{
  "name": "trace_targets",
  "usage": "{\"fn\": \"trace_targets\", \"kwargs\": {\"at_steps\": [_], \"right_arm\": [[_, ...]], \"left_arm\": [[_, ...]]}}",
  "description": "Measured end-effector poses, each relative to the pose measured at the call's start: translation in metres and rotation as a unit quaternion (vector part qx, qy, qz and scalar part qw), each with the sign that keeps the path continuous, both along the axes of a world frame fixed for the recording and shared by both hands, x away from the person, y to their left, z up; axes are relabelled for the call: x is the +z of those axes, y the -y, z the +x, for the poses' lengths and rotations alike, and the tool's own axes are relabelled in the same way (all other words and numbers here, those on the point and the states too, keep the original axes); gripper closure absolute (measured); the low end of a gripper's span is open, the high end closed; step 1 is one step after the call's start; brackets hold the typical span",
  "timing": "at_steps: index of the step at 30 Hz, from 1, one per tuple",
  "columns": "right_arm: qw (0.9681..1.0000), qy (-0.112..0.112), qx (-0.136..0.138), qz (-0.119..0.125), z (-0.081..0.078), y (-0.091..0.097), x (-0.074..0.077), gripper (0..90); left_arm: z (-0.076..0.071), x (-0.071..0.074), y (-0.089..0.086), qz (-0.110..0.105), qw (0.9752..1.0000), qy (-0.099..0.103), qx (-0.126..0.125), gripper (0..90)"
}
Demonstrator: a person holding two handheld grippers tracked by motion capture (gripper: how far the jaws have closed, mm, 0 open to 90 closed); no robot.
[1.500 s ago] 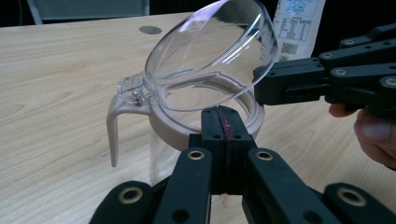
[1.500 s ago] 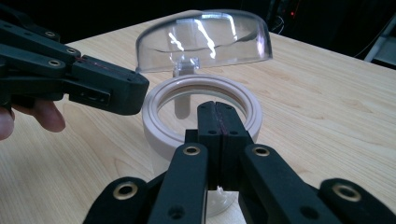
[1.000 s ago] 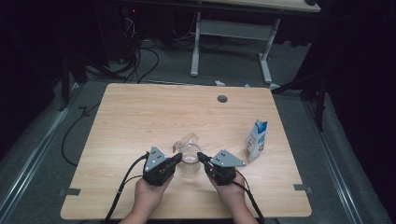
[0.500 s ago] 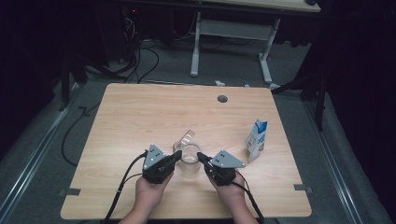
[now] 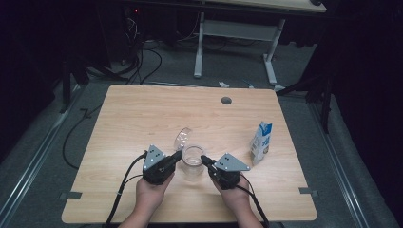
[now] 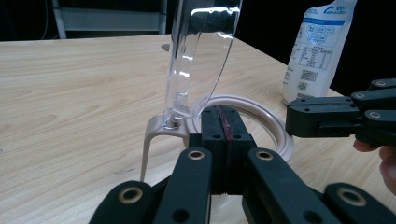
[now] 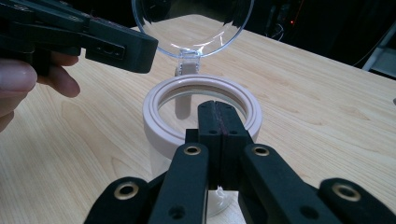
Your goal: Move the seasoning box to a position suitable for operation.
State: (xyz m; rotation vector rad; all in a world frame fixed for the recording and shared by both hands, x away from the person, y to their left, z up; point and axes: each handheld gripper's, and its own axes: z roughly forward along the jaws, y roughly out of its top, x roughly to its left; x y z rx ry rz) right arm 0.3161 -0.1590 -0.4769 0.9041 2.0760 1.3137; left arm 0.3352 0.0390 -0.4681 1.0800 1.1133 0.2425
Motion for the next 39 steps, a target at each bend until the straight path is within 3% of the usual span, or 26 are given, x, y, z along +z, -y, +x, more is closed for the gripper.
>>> {"fn": "trace_targets", "kwargs": {"at_steps": [13,22,31,36,39], "right_arm": [[1.0000,0.002,0.003,-0.001,0.000,0.000,0.000,90.0],[1.0000,-0.006,-0.004,-0.005,0.001,0.000,0.001,90.0],[0.9997,-0.011,-0.023,-0.001,0.003,0.014,0.002,88.2],[0.9983,-0.025,-0.052,0.009,0.010,0.030,-0.005,85.9],[0.9975,-0.031,-0.063,0.008,0.012,0.035,-0.008,85.6]], "left_arm": [[0.005,-0.001,-0.007,-0.003,0.9999,0.001,0.013,89.8],[-0.001,-0.012,-0.013,0.005,0.9999,-0.013,0.006,86.6],[-0.005,-0.035,-0.033,0.056,0.9977,-0.036,0.011,74.4],[0.000,-0.047,-0.060,0.100,0.9925,-0.063,0.031,69.1],[0.001,-0.048,-0.070,0.116,0.9906,-0.062,0.038,65.3]]}}
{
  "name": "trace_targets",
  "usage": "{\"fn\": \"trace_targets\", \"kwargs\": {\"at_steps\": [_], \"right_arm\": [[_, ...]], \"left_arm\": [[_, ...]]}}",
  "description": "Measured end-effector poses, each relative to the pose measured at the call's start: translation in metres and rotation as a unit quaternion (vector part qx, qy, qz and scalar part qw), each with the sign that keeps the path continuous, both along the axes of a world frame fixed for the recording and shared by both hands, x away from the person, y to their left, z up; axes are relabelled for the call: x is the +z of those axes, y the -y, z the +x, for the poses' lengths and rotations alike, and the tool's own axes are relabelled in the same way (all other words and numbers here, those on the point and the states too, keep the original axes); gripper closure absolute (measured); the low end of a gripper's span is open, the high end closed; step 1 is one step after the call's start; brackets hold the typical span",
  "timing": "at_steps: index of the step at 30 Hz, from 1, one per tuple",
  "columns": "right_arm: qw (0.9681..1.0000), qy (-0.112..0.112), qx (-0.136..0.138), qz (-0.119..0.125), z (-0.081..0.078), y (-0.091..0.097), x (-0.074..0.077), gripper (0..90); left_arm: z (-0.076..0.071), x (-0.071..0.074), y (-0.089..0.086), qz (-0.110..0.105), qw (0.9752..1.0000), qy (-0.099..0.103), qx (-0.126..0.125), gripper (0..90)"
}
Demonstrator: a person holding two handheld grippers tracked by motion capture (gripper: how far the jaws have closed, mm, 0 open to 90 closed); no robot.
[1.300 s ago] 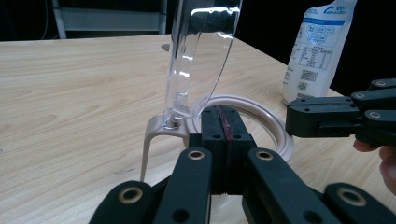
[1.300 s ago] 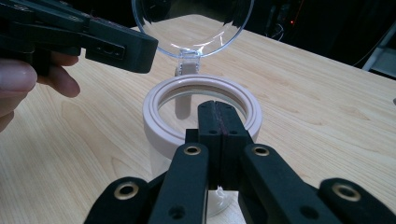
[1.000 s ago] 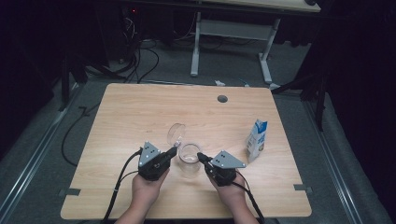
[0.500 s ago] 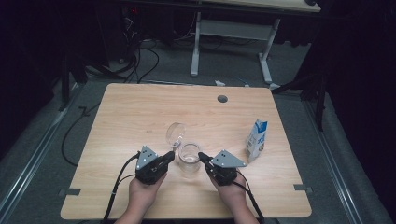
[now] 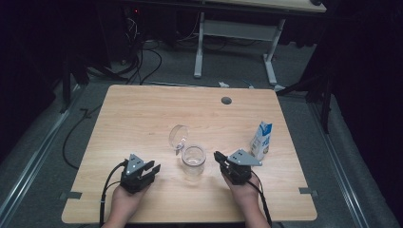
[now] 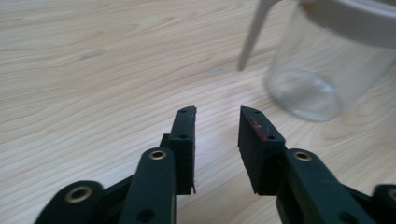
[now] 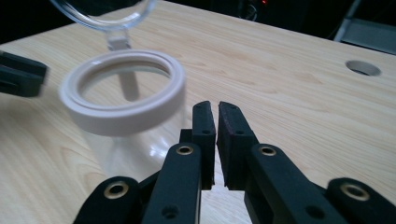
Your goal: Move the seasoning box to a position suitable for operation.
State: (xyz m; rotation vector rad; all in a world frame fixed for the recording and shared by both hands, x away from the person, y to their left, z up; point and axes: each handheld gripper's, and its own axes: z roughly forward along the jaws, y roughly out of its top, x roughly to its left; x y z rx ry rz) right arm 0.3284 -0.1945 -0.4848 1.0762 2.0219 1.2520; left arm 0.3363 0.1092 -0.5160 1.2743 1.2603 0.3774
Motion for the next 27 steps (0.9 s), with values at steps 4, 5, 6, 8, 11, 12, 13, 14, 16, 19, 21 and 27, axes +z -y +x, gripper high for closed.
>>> {"fn": "trace_targets", "kwargs": {"at_steps": [4,5,6,8,11,12,13,14,16,19,21,27], "right_arm": [[0.9997,-0.011,-0.020,-0.002,0.004,0.010,-0.007,84.3],[0.9996,-0.013,-0.026,-0.004,0.005,0.012,-0.009,84.4],[0.9994,-0.015,-0.032,-0.006,0.006,0.013,-0.010,84.4],[0.9989,-0.018,-0.042,-0.001,0.008,0.018,-0.013,82.9],[0.9979,-0.029,-0.058,0.002,0.010,0.024,-0.016,79.2],[0.9976,-0.033,-0.061,0.001,0.011,0.025,-0.017,78.8],[0.9974,-0.035,-0.063,0.000,0.011,0.026,-0.017,78.2],[0.9971,-0.035,-0.067,-0.005,0.010,0.027,-0.017,78.0],[0.9969,-0.036,-0.070,-0.007,0.009,0.028,-0.017,77.5],[0.9963,-0.039,-0.075,-0.013,0.007,0.027,-0.020,72.2],[0.9960,-0.043,-0.078,-0.012,0.005,0.029,-0.024,67.7],[0.9945,-0.042,-0.092,-0.024,-0.007,0.037,-0.031,59.5]], "left_arm": [[0.005,0.004,-0.027,0.018,0.9995,0.013,0.024,62.4],[0.006,0.004,-0.032,0.019,0.9994,0.013,0.027,61.8],[0.008,0.004,-0.037,0.016,0.9993,0.013,0.031,61.8],[0.009,0.004,-0.040,0.013,0.9992,0.011,0.035,61.9],[0.011,-0.003,-0.048,0.010,0.9991,0.008,0.039,60.9],[0.011,-0.003,-0.048,0.010,0.9991,0.008,0.039,60.2],[0.010,-0.005,-0.048,0.010,0.9992,0.009,0.036,59.7],[0.007,-0.008,-0.048,0.009,0.9994,0.016,0.030,59.3],[0.004,-0.010,-0.049,-0.008,0.9996,0.016,0.020,59.0],[0.000,-0.011,-0.050,-0.002,0.9999,0.008,-0.009,60.7],[-0.001,-0.009,-0.056,-0.007,0.9998,0.009,-0.013,60.5],[0.001,-0.016,-0.073,-0.015,0.9999,0.002,-0.001,58.3]]}}
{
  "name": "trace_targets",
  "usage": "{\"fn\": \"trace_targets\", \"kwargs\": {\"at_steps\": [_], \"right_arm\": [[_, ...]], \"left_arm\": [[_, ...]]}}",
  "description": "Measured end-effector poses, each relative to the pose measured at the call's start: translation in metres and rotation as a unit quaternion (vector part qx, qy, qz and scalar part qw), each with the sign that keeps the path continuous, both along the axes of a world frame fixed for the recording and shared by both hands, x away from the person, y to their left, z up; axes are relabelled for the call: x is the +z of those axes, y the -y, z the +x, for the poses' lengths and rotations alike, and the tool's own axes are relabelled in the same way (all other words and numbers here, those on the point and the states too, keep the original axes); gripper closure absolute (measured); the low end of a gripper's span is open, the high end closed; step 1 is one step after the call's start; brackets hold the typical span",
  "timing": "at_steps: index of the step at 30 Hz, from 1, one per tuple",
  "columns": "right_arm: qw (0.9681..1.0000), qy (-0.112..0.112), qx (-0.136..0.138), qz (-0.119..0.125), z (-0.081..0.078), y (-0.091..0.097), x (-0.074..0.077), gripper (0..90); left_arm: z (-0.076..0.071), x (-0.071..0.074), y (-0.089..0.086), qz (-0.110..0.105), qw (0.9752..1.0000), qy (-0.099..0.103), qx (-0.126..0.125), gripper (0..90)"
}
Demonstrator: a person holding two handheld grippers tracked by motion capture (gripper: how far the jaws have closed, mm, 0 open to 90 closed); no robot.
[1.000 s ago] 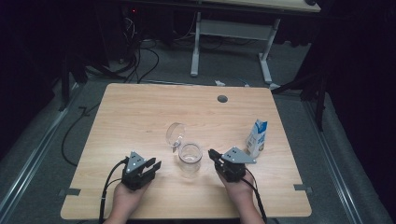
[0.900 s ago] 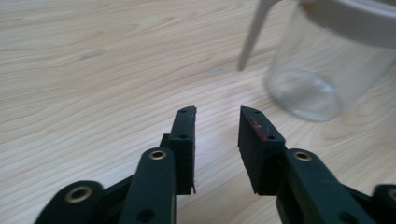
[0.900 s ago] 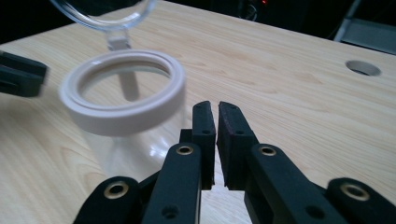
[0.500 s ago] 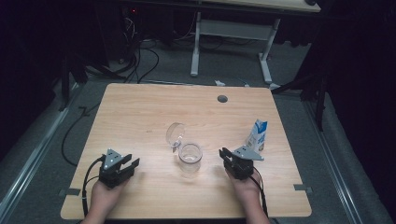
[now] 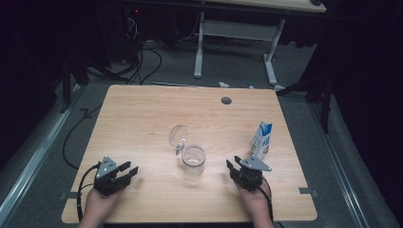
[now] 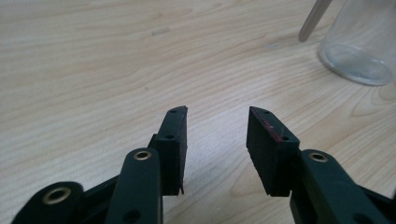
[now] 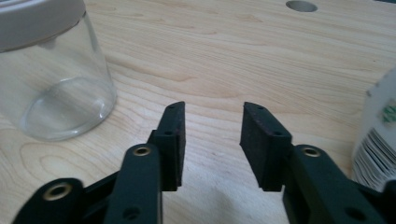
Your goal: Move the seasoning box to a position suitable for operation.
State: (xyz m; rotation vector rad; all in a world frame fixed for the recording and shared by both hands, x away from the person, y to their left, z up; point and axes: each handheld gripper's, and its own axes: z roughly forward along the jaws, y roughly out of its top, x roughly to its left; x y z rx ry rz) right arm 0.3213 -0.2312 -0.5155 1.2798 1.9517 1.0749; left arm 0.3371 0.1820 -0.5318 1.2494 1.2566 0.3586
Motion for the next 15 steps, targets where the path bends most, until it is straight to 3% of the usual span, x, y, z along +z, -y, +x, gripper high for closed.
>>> {"fn": "trace_targets", "kwargs": {"at_steps": [1,2,4,7,11,15], "right_arm": [[1.0000,0.002,-0.001,0.001,-0.002,0.002,0.000,57.6],[1.0000,0.006,-0.004,0.004,-0.006,0.003,0.002,55.2],[0.9999,0.013,-0.008,0.001,-0.012,0.005,0.003,53.3],[0.9997,0.023,-0.012,-0.002,-0.022,0.008,0.002,54.4],[0.9995,0.026,-0.014,-0.004,-0.029,0.015,0.004,52.8],[0.9992,0.033,-0.023,0.007,-0.032,0.025,0.010,51.1]], "left_arm": [[0.000,0.000,0.000,0.000,1.0000,0.000,0.000,58.0],[-0.001,0.002,-0.003,-0.027,0.9996,-0.012,0.001,57.6],[-0.004,0.006,-0.004,-0.039,0.9992,-0.011,0.000,56.6],[-0.009,0.011,-0.001,-0.025,0.9996,0.010,0.003,55.0],[-0.011,0.012,0.004,-0.004,0.9996,0.023,0.012,50.1],[-0.010,0.009,0.008,0.004,0.9997,0.022,0.012,49.5]]}}
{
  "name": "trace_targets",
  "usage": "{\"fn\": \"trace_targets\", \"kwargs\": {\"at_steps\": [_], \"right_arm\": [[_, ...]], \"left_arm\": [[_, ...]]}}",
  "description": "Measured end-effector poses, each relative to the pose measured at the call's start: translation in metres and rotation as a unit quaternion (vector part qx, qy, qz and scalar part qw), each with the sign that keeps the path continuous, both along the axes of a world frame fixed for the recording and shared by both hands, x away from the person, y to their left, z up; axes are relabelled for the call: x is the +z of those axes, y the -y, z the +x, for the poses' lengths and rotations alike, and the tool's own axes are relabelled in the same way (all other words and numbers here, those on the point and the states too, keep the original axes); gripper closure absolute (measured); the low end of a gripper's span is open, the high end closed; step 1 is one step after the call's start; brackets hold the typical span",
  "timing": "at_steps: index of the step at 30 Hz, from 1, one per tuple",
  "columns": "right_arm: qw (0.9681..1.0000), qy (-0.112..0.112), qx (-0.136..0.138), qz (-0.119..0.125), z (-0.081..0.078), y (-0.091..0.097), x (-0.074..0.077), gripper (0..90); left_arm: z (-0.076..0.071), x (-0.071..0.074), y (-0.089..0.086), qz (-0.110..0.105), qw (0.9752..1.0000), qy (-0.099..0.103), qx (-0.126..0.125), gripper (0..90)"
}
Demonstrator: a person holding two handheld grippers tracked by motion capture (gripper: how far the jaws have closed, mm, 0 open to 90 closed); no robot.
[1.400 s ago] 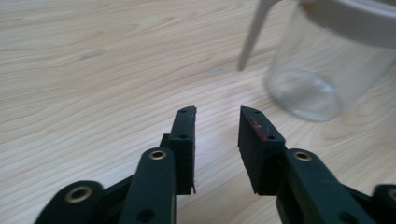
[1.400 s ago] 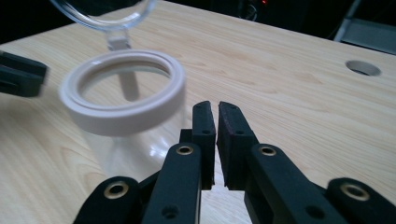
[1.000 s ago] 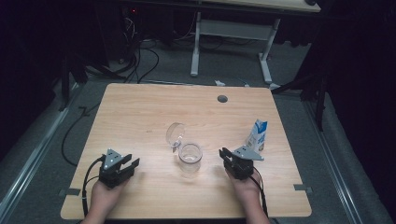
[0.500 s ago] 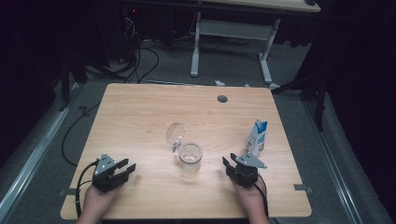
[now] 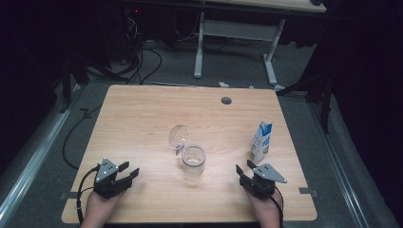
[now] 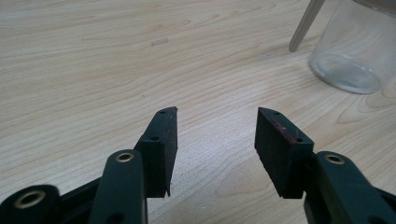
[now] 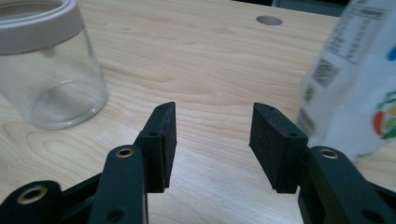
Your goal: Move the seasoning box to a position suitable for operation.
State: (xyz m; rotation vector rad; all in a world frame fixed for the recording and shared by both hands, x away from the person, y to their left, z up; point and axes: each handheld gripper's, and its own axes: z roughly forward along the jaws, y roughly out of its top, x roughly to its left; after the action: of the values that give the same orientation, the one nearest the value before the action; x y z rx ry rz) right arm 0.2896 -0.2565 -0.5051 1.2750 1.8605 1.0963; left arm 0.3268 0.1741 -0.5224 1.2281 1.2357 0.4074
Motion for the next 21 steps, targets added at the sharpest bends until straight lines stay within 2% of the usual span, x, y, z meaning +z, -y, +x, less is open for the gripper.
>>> {"fn": "trace_targets", "kwargs": {"at_steps": [5,8,11,14,19,21], "right_arm": [[0.9998,0.001,-0.018,0.006,0.000,0.014,0.002,49.5],[0.9994,-0.001,-0.034,0.008,0.001,0.021,0.003,49.2],[0.9992,-0.002,-0.038,0.011,0.001,0.026,0.003,49.3],[0.9987,-0.009,-0.049,0.013,0.003,0.032,0.001,48.9],[0.9979,-0.004,-0.063,-0.013,0.006,0.029,0.000,45.6],[0.9978,-0.005,-0.064,-0.015,0.007,0.029,0.000,45.2]], "left_arm": [[-0.001,0.000,0.001,0.003,1.0000,0.005,-0.003,49.6],[-0.001,-0.002,0.003,0.015,0.9998,0.008,-0.005,48.7],[0.000,-0.004,0.003,0.023,0.9997,0.008,-0.005,46.5],[0.002,-0.002,-0.001,0.014,0.9999,0.006,-0.005,46.3],[0.000,-0.002,-0.002,0.008,1.0000,0.002,-0.005,45.9],[0.000,-0.003,-0.001,0.008,0.9999,0.001,-0.007,45.9]]}}
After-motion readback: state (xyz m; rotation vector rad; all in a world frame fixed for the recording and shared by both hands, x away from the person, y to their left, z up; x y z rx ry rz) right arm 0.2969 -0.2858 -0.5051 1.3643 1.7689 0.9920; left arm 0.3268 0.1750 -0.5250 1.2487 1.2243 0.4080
